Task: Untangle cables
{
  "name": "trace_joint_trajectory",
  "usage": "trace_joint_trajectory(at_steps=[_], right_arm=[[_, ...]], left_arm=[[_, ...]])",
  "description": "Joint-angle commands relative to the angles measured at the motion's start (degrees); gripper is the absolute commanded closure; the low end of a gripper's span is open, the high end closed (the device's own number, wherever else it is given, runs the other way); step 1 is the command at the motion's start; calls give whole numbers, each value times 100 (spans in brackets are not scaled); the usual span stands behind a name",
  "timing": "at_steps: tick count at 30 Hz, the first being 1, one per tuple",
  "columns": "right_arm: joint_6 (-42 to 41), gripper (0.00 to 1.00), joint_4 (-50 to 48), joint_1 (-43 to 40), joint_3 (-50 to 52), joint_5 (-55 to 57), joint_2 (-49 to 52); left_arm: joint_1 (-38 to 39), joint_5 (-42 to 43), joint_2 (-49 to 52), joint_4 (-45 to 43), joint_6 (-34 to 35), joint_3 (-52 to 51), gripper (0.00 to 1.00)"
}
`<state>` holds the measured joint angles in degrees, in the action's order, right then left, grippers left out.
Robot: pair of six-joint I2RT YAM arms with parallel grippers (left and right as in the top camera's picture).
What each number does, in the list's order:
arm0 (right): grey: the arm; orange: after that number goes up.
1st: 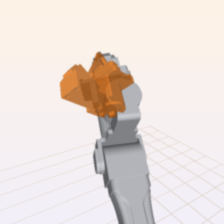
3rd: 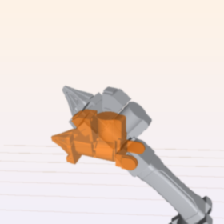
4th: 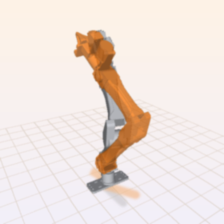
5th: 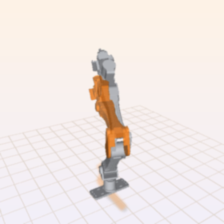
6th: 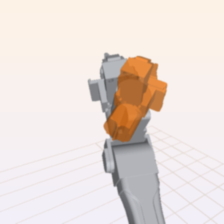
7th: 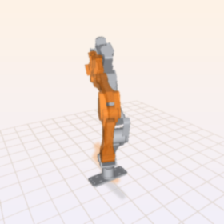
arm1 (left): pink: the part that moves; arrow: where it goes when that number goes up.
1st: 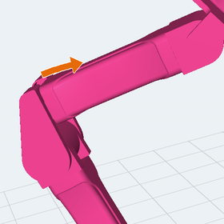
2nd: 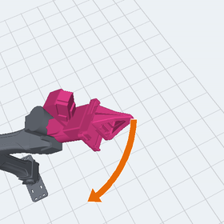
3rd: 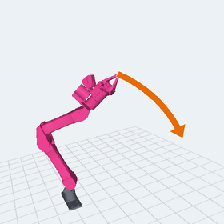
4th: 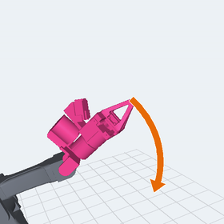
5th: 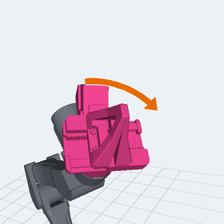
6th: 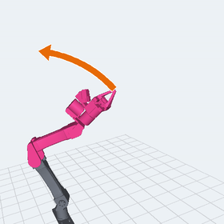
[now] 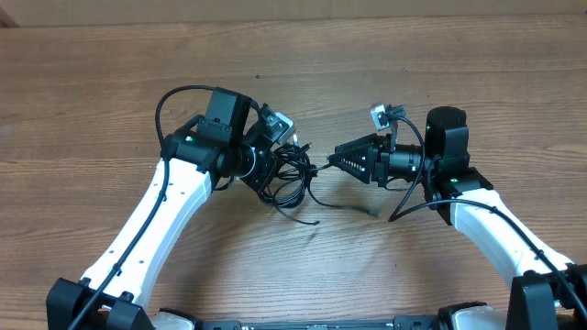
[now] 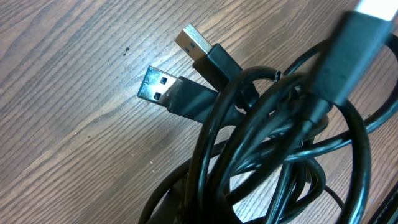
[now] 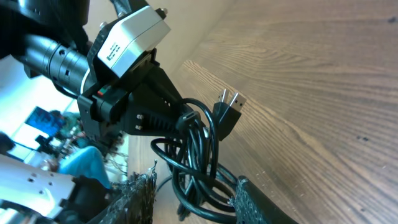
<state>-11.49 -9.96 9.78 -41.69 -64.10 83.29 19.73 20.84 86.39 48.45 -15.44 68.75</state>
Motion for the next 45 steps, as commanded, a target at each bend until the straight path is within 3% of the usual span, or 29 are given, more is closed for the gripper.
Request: trace_joint_trajectory(at_steps=[1, 4, 15, 19, 25, 34, 45], right_arm=[[435, 60, -17, -11, -70, 2, -151], [503, 60, -17, -11, -70, 0, -151], [2249, 49, 31, 205, -70, -299, -151], [2251, 49, 28, 428, -70, -302, -151], [2249, 61, 111, 710, -70, -295, -151], [2251, 63, 367, 708, -70, -240, -151], [2208, 62, 358, 675, -70, 1325, -151]], left_arm=[[-20, 166, 42, -2, -133, -2, 96], [-20, 173, 42, 4, -133, -2, 96], [170, 896, 44, 63, -127, -2, 96], [404, 903, 46, 61, -125, -2, 96], [546, 625, 46, -127, 129, -2, 96], [428, 623, 46, -59, 345, -2, 96], [428, 619, 46, 551, 389, -2, 96]])
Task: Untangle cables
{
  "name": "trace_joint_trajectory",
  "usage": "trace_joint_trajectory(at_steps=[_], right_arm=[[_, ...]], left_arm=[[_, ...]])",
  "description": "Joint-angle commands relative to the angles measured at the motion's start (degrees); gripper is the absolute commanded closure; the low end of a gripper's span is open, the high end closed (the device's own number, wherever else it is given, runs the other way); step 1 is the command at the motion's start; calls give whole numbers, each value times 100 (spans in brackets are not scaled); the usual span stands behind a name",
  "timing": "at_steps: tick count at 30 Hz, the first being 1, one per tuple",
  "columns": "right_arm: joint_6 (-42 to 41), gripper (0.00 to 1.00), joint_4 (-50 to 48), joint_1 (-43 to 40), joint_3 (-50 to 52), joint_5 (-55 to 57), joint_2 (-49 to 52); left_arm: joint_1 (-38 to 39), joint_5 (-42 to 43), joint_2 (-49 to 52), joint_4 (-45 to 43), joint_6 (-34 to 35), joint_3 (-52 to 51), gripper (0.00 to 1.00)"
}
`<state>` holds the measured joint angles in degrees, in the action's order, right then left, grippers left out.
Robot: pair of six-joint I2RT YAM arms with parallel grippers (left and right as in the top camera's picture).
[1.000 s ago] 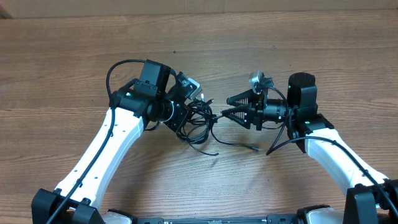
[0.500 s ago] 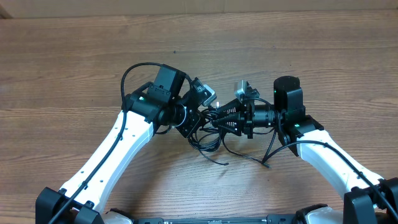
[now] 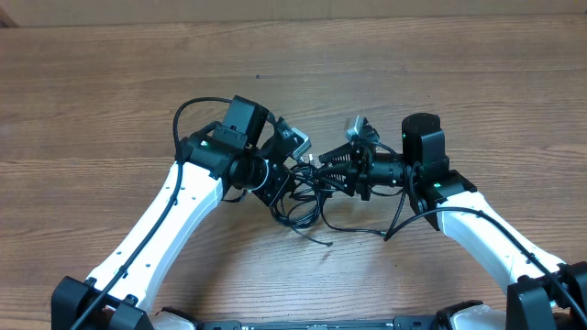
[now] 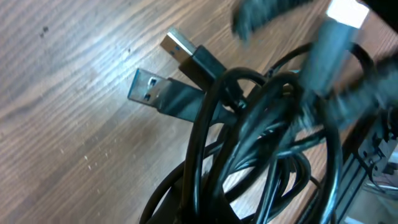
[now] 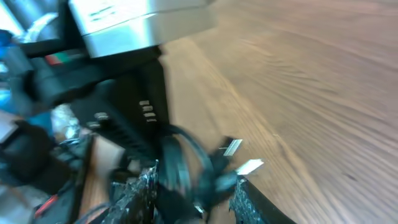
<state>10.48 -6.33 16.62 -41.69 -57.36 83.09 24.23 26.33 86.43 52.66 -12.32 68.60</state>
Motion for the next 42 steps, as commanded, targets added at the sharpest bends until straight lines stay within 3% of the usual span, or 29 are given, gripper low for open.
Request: trace_joint_trajectory(at_steps=[1, 9, 19, 23, 33, 42], right_arm=[[15, 64, -26, -20, -70, 682, -131], [50, 65, -520, -28, -70, 675, -212], [50, 53, -514, -28, -70, -114, -369], [52, 53, -208, 7, -70, -584, -369], [990, 50, 326, 424, -70, -627, -367], [1106, 55, 914, 544, -70, -273, -367]], left_arm=[[-22, 70, 42, 175, 79, 13, 96], [-22, 72, 42, 555, 144, 15, 96], [-114, 70, 42, 614, 852, 26, 96], [-293, 85, 42, 752, 1303, 28, 96], [-308, 579, 42, 997, 1248, 28, 96], [-306, 627, 42, 1071, 1207, 28, 96]])
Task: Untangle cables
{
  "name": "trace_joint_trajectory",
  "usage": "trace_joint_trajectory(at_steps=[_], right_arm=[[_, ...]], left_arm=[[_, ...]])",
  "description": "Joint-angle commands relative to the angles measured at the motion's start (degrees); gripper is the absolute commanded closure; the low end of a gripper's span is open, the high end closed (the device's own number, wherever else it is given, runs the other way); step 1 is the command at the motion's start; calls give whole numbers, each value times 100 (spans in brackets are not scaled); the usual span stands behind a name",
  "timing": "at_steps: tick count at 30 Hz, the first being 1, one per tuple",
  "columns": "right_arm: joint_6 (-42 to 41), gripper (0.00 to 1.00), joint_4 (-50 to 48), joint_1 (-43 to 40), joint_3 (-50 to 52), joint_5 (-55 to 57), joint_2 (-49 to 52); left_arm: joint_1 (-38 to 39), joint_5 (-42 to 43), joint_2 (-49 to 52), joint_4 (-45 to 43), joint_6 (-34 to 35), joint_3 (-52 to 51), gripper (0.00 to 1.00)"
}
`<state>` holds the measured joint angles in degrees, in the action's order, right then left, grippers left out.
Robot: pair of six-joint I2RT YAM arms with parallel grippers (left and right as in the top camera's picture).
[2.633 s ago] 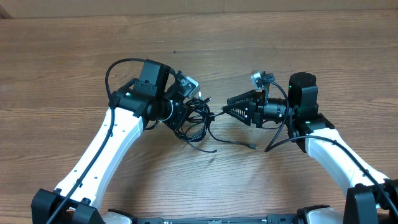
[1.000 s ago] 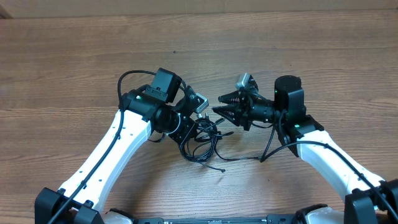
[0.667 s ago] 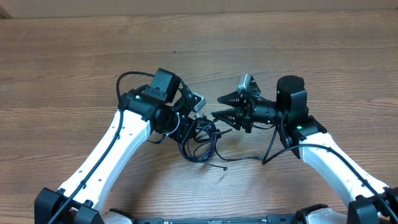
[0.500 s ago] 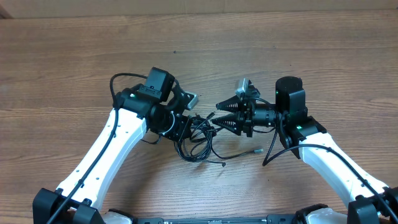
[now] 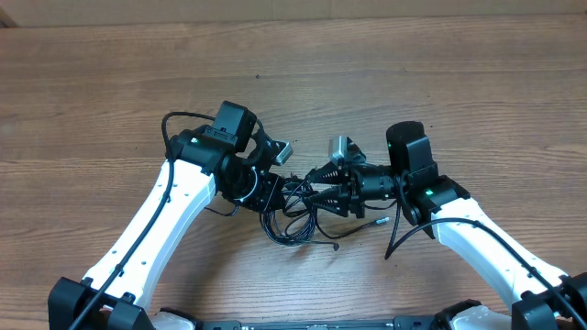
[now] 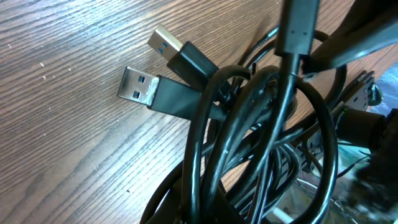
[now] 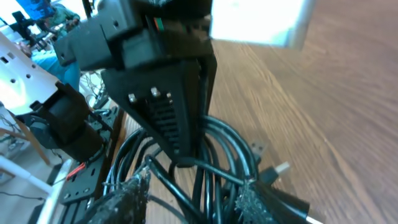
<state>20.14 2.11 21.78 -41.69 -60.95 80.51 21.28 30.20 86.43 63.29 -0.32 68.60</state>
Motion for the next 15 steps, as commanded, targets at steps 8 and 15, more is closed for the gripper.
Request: trace_joint_trajectory(at_steps=[8, 15], right_arm=[[525, 57, 494, 219, -70, 94, -109], [546, 78, 496, 243, -70, 94, -107]], left_arm=[[-7, 326, 42, -129, 120, 28, 96], [28, 328, 42, -149, 116, 26, 96]])
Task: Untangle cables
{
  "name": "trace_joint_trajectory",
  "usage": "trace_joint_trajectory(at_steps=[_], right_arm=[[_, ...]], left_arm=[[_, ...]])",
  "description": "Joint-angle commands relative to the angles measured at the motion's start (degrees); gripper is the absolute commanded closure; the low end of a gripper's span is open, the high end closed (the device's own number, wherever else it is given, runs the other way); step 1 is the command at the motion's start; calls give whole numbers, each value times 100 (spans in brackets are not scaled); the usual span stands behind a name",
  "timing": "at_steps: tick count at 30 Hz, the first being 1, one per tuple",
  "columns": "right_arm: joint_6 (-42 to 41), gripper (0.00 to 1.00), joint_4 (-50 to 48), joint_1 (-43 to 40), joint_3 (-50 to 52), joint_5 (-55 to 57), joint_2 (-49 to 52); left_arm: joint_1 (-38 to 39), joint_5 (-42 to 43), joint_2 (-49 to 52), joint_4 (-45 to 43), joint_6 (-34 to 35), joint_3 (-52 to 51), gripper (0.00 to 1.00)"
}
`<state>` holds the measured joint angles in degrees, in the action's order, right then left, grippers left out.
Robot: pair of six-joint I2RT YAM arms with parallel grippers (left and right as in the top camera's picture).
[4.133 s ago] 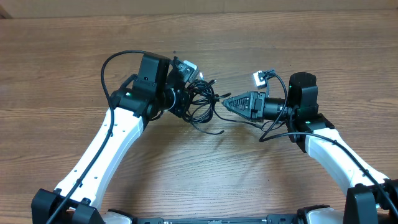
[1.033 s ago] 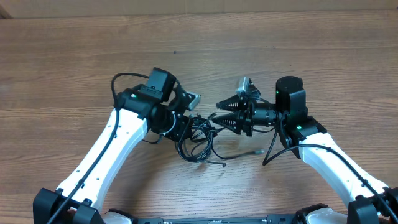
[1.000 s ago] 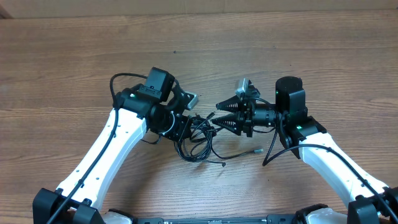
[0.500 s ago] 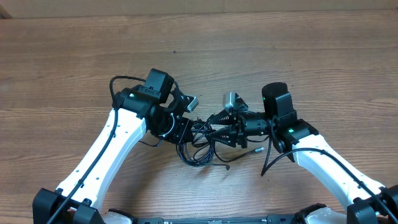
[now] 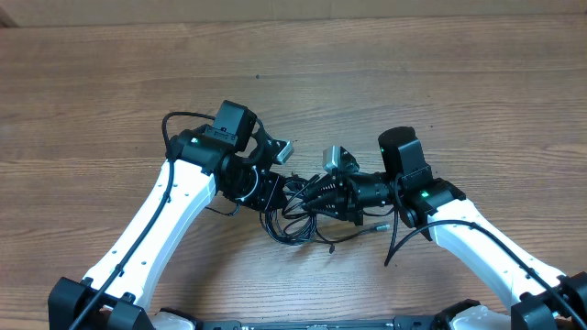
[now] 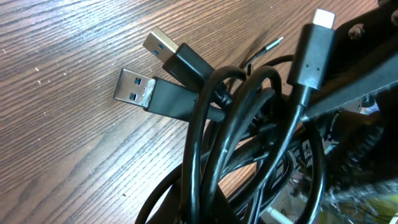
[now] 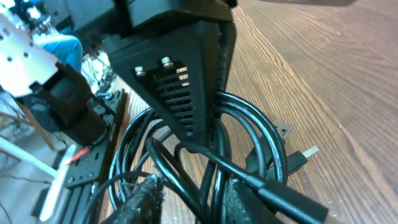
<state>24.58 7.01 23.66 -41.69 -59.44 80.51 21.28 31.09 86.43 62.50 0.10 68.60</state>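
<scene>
A tangled bundle of black cables (image 5: 295, 223) lies mid-table. My left gripper (image 5: 268, 190) is shut on its left side. In the left wrist view, two USB-A plugs (image 6: 134, 87) (image 6: 158, 45) stick out of the loops (image 6: 249, 124), and a white-tipped plug (image 6: 314, 43) hangs in front. My right gripper (image 5: 314, 194) reaches into the bundle from the right. In the right wrist view its fingers (image 7: 143, 199) stand on either side of several strands (image 7: 205, 174), with wood showing between, just under the left gripper's fingers (image 7: 180, 81).
The wooden table (image 5: 110, 82) spreads all around the bundle. A thin cable tail (image 5: 323, 244) trails toward the front, and another end (image 5: 374, 223) lies below the right gripper. Both arms meet tip to tip at the centre.
My right gripper has moved a little further left into the bundle, and its fingers stand closer together around the strands. The left gripper and the cables it holds have barely moved.
My left gripper held the bundle at mid-table while my right gripper stood apart to the right. Then the two grippers were close together with the bundle shifted slightly right. Then the right fingers were at the loops, and now they straddle several strands.
</scene>
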Motion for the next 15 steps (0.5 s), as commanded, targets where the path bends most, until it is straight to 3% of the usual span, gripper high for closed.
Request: trace_joint_trajectory(at_steps=[1, 7, 15], right_arm=[[103, 82, 13, 55, -70, -55, -109], [-127, 96, 63, 55, -70, 111, -109], [-962, 96, -341, 55, -72, 199, -111]], left_arm=[[28, 240, 42, -92, 76, 26, 96], [28, 210, 42, -164, 72, 26, 96], [28, -313, 44, -125, 76, 24, 96]])
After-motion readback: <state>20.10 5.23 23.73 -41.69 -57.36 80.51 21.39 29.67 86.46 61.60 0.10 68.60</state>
